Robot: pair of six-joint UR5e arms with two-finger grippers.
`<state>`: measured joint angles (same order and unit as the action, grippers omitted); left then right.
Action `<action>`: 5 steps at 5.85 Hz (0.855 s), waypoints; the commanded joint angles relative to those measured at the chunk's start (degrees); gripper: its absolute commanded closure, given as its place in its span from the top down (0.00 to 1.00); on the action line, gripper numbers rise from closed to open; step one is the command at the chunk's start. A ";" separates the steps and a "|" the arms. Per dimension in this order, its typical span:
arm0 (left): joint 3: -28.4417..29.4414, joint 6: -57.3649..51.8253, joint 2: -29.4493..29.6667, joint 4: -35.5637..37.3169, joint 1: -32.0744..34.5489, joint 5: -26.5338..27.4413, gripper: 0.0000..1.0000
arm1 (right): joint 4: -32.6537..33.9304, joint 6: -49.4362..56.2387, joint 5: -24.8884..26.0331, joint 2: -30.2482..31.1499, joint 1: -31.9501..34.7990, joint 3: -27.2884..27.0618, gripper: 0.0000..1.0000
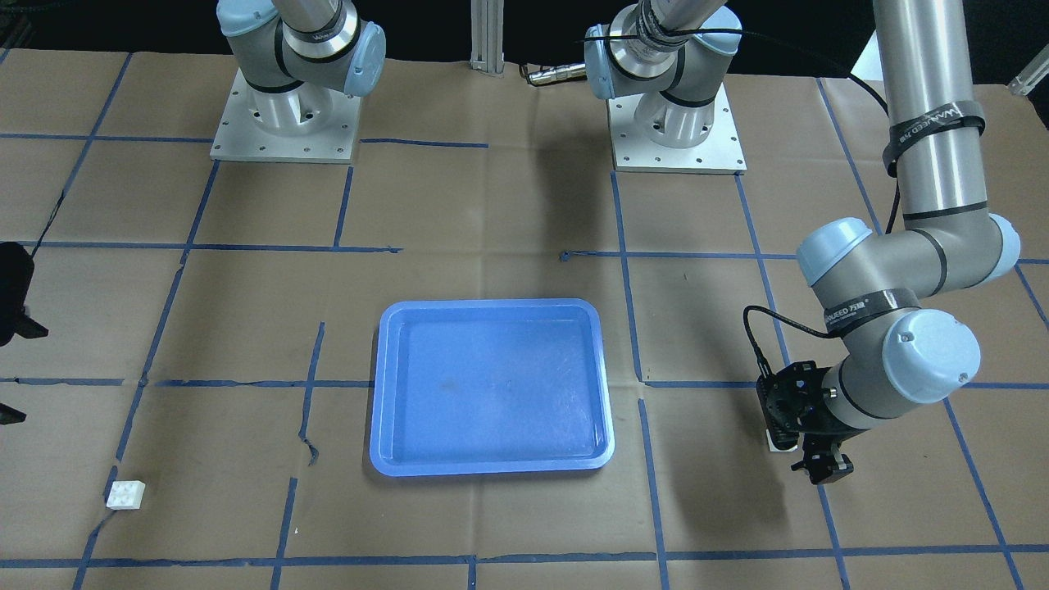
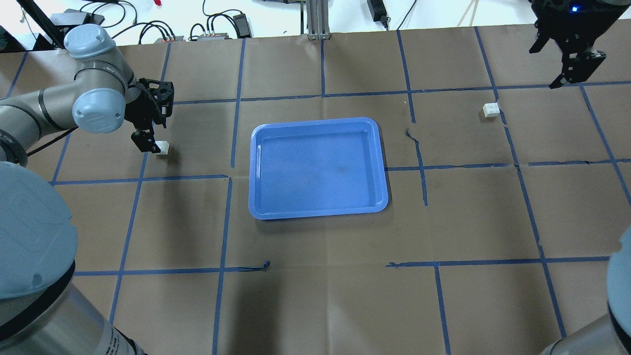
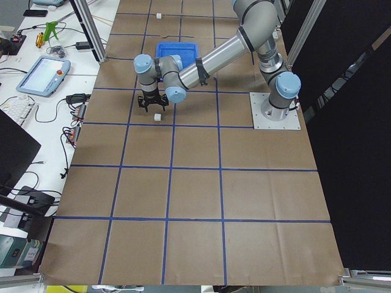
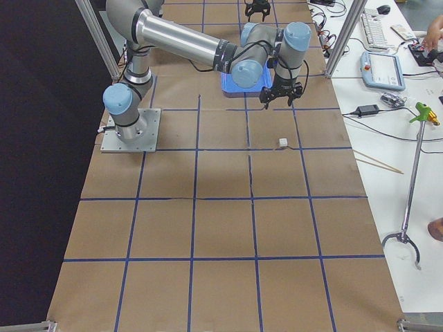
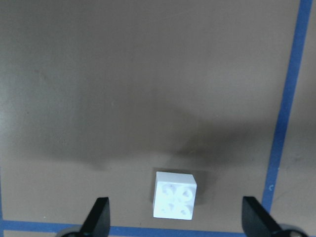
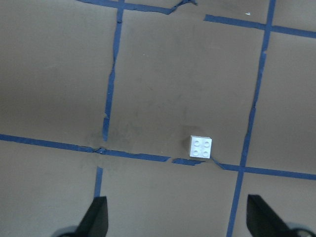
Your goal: Assemble white blocks and place on blue tray
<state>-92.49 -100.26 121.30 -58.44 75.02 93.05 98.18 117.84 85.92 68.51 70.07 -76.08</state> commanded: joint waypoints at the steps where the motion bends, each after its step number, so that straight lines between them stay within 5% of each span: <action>1: -0.67 -2.21 1.31 0.17 -0.23 0.28 0.95 | 0.17 -2.59 -3.12 -7.04 -2.82 5.05 1.00; 3: -0.93 -3.36 1.83 0.17 -1.28 0.37 0.94 | 4.18 -3.49 -3.47 -10.75 -3.27 4.28 1.00; 4: -0.85 -4.66 2.01 0.17 -1.46 0.03 0.78 | 5.09 -3.41 -8.00 -13.03 -3.79 4.28 1.00; 5: -0.85 -4.85 2.01 0.17 -1.46 -0.15 0.51 | 5.18 -2.71 -10.13 -14.70 -5.02 4.28 1.00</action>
<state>-93.35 -104.69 123.23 -58.27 73.64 93.10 102.90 114.66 78.22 55.59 66.00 -71.77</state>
